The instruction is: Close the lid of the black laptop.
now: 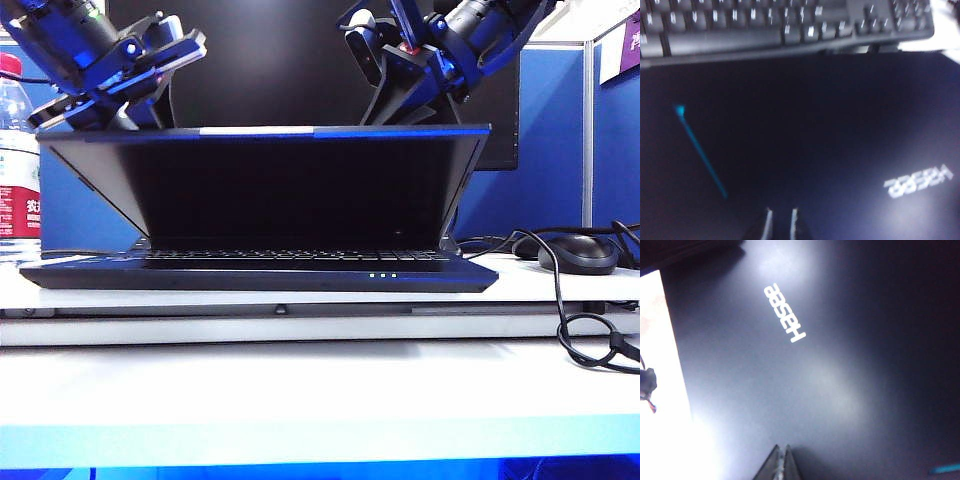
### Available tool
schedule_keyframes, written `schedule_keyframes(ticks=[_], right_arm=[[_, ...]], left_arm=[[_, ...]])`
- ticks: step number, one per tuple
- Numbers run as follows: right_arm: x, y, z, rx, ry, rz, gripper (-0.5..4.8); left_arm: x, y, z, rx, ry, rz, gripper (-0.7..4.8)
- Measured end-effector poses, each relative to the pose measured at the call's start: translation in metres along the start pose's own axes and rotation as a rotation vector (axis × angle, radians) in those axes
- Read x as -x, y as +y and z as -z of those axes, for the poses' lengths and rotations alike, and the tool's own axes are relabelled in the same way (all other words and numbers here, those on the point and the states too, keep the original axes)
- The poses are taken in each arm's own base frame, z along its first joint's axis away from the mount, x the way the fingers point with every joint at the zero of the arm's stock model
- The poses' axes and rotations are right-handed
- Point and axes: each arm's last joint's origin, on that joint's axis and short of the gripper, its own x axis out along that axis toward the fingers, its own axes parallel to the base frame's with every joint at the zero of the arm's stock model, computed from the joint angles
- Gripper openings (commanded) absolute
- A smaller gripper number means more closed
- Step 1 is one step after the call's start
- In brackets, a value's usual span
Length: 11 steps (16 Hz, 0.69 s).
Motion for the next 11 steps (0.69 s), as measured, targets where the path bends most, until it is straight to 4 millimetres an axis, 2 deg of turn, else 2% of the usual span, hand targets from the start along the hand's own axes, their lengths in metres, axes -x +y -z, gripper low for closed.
schedule_keyframes(ticks=[7,11], right_arm=[[0.000,-0.002,0.002,-0.006,0.028,0.074,-0.01],[-0.016,-0.013,0.024,-0.068,0.102,0.079,-0.01]], left_arm=[[0.000,0.002,0.013,0.011,0.127,-0.021,0.66],[-0.005,0.006,0.028,0.020,0.186,-0.031,0.66]])
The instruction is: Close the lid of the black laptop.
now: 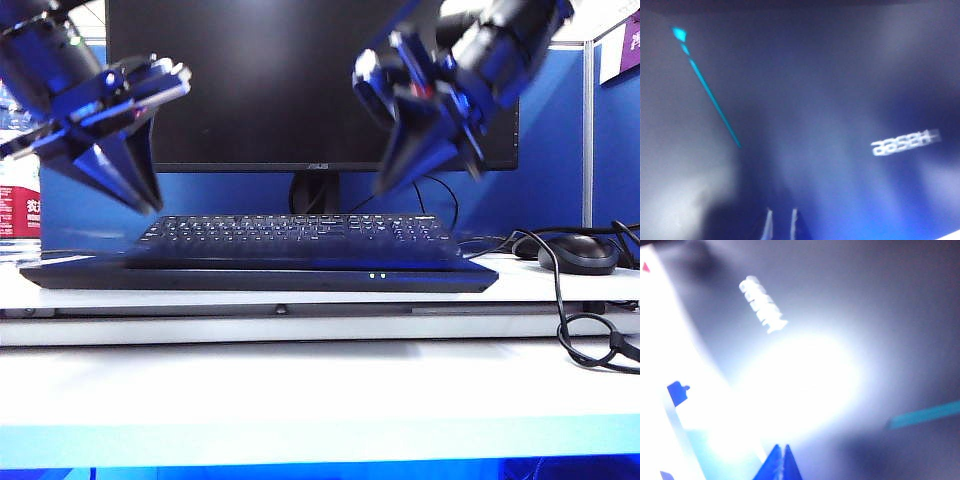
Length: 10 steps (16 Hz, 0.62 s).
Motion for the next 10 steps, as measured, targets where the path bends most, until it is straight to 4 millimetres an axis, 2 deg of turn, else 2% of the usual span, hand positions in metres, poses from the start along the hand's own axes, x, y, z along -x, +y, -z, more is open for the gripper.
schedule_keyframes(ticks=[3,6,7,9,10], right_arm=[[-0.013,-0.007,0.013,-0.029,0.035,-0.008,-0.01],[-0.013,-0.006,0.013,-0.024,0.014,-0.051,-0.01],[-0.010,-0.003,0.012,-0.016,-0.001,-0.071,-0.01],[0.006,0.010,0.009,0.034,-0.062,-0.066,-0.01],[0.030,0.028,0.006,0.102,-0.145,-0.042,-0.01]], left_arm=[[-0.003,0.001,0.006,0.003,0.019,-0.003,0.66],[-0.002,-0.001,0.005,0.000,0.013,0.055,0.48],[0.004,-0.004,0.003,-0.016,-0.018,0.066,0.48],[0.032,-0.018,-0.007,-0.067,-0.188,0.120,0.48],[0.064,-0.026,-0.013,-0.092,-0.342,0.145,0.48]])
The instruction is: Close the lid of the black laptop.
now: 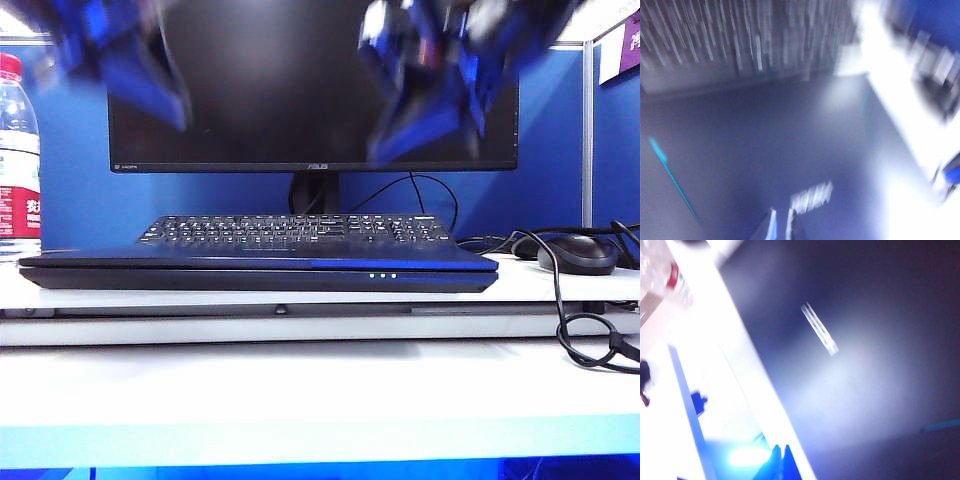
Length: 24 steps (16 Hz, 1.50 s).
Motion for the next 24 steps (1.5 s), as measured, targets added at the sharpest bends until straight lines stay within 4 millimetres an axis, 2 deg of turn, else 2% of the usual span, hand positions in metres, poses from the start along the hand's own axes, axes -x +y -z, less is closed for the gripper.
schedule_keyframes(ticks=[1,4,6,7,9,11,13,14,16,18,21,24], right_arm=[[0.012,0.011,-0.003,0.040,-0.043,0.011,-0.01],[0.066,0.060,-0.010,0.190,-0.233,0.094,-0.02],[0.104,0.096,-0.003,0.256,-0.354,0.199,-0.02],[0.126,0.118,0.004,0.305,-0.429,0.253,-0.01],[0.162,0.155,0.025,0.369,-0.547,0.368,-0.02],[0.186,0.180,0.044,0.404,-0.642,0.467,-0.01],[0.202,0.200,0.063,0.422,-0.714,0.498,-0.01],[0.203,0.205,0.078,0.424,-0.740,0.497,-0.02],[0.196,0.205,0.105,0.386,-0.790,0.511,-0.02],[0.182,0.199,0.142,0.312,-0.855,0.511,-0.01],[0.170,0.197,0.183,0.314,-0.964,0.498,-0.01],[0.160,0.194,0.207,0.322,-1.006,0.504,-0.01]], left_arm=[[0.017,-0.005,-0.006,-0.010,-0.064,-0.003,0.48],[0.093,-0.021,-0.017,-0.050,-0.317,-0.019,0.48],[0.157,-0.032,-0.011,-0.067,-0.512,-0.036,0.48],[0.185,-0.035,-0.004,-0.066,-0.596,-0.062,0.48],[0.235,-0.038,0.024,-0.048,-0.703,-0.131,0.48],[0.263,-0.037,0.057,-0.039,-0.732,-0.155,0.48],[0.278,-0.036,0.082,-0.027,-0.739,-0.155,0.48],[0.286,-0.035,0.097,-0.012,-0.732,-0.151,0.49],[0.291,-0.034,0.110,0.004,-0.718,-0.149,0.49],[0.291,-0.032,0.123,0.014,-0.666,-0.158,0.49],[0.276,-0.027,0.132,0.060,-0.552,-0.169,0.48],[0.247,-0.024,0.135,0.046,-0.481,-0.080,0.48]])
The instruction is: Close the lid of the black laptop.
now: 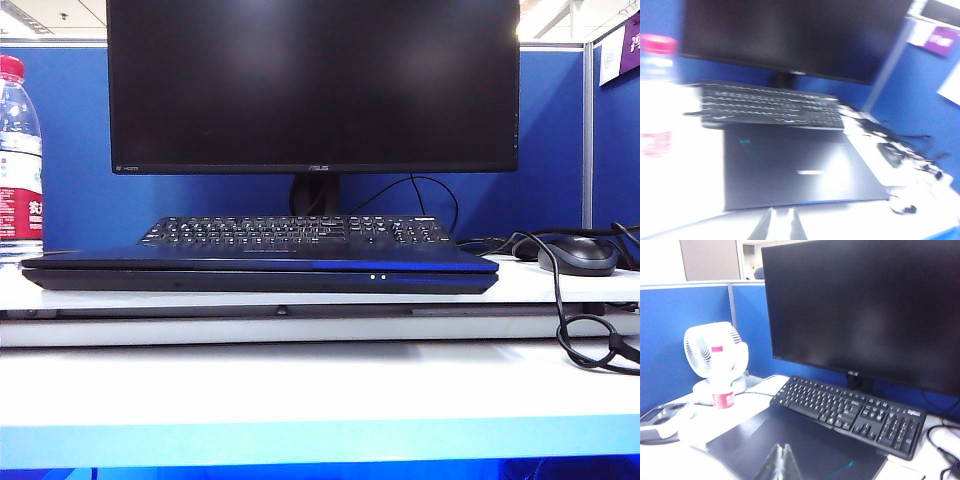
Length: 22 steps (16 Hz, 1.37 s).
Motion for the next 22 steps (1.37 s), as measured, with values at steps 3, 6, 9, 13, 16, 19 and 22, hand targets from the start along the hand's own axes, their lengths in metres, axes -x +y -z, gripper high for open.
schedule_keyframes(ticks=[3,6,9,13,16,19,22], right_arm=[[0.007,-0.001,0.029,-0.070,0.010,0.036,-0.01],[0.010,-0.003,0.052,-0.101,0.027,0.103,-0.01],[0.003,-0.006,0.069,-0.128,0.091,0.117,-0.01],[-0.022,-0.017,0.113,-0.172,0.123,0.126,-0.01],[-0.036,-0.024,0.158,-0.191,0.163,0.132,-0.01],[-0.038,-0.024,0.160,-0.189,0.153,0.131,-0.01],[-0.038,-0.024,0.160,-0.189,0.154,0.131,-0.01]], left_arm=[[-0.037,0.005,0.027,0.061,0.068,0.085,0.48],[-0.056,0.009,0.043,0.091,0.078,0.121,0.48],[-0.061,0.010,0.047,0.109,0.063,0.127,0.48],[-0.077,0.013,0.063,0.111,0.064,0.172,0.49],[-0.088,0.019,0.084,0.137,0.124,0.151,0.49],[-0.089,0.020,0.087,0.200,0.157,0.138,0.49],[-0.089,0.020,0.088,0.215,0.163,0.134,0.49]])
